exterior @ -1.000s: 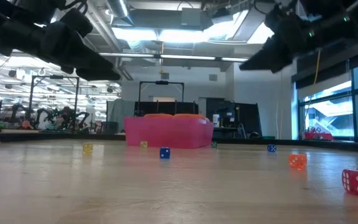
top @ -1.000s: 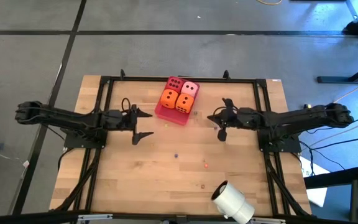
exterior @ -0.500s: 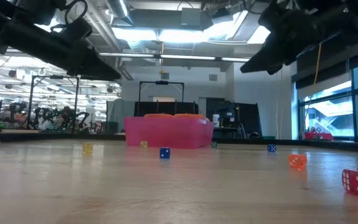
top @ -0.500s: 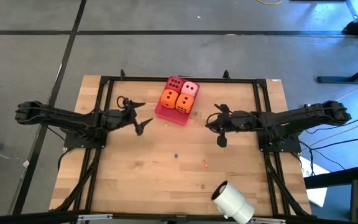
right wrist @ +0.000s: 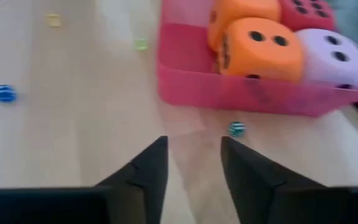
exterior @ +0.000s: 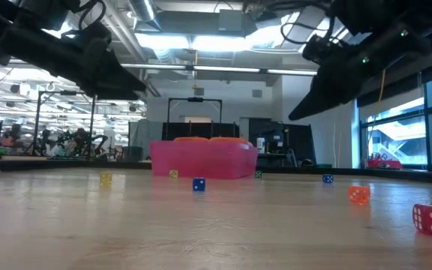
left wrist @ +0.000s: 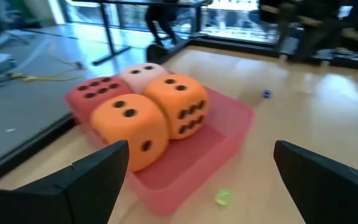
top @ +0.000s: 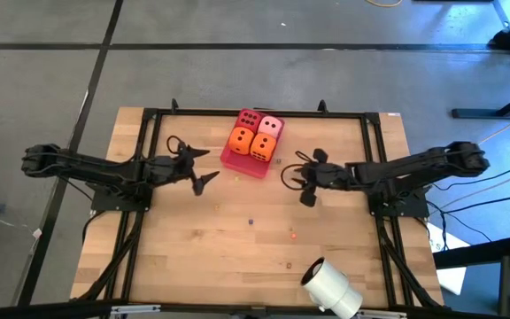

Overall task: Pick & Place Dice
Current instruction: Put the small yellow dice into the red bin

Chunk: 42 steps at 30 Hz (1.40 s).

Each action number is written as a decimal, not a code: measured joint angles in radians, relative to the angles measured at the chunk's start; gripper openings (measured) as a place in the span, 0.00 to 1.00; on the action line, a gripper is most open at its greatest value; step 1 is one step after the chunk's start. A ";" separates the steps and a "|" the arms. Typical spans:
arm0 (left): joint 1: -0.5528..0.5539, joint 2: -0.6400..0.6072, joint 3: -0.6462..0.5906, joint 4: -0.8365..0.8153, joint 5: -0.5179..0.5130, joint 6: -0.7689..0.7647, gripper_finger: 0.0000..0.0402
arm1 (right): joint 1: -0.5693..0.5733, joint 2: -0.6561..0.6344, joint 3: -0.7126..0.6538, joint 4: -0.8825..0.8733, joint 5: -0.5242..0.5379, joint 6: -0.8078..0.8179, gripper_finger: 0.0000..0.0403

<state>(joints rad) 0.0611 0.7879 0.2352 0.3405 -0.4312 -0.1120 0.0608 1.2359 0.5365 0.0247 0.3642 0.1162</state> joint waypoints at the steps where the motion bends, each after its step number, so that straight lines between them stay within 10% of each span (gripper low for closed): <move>1: 0.000 0.000 0.000 0.000 0.021 0.000 0.99 | 0.000 0.006 0.000 0.001 0.023 0.000 0.39; 29: -0.004 0.163 0.000 -0.067 0.582 0.065 0.67 | 0.000 0.013 0.000 0.000 0.088 0.006 0.51; 42: -0.009 0.366 0.000 -0.071 0.578 0.044 0.52 | 0.000 0.013 0.000 0.000 0.088 0.006 0.51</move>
<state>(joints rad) 0.0521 1.1543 0.2356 0.2691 0.1465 -0.0677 0.0605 1.2488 0.5365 0.0250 0.4526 0.1226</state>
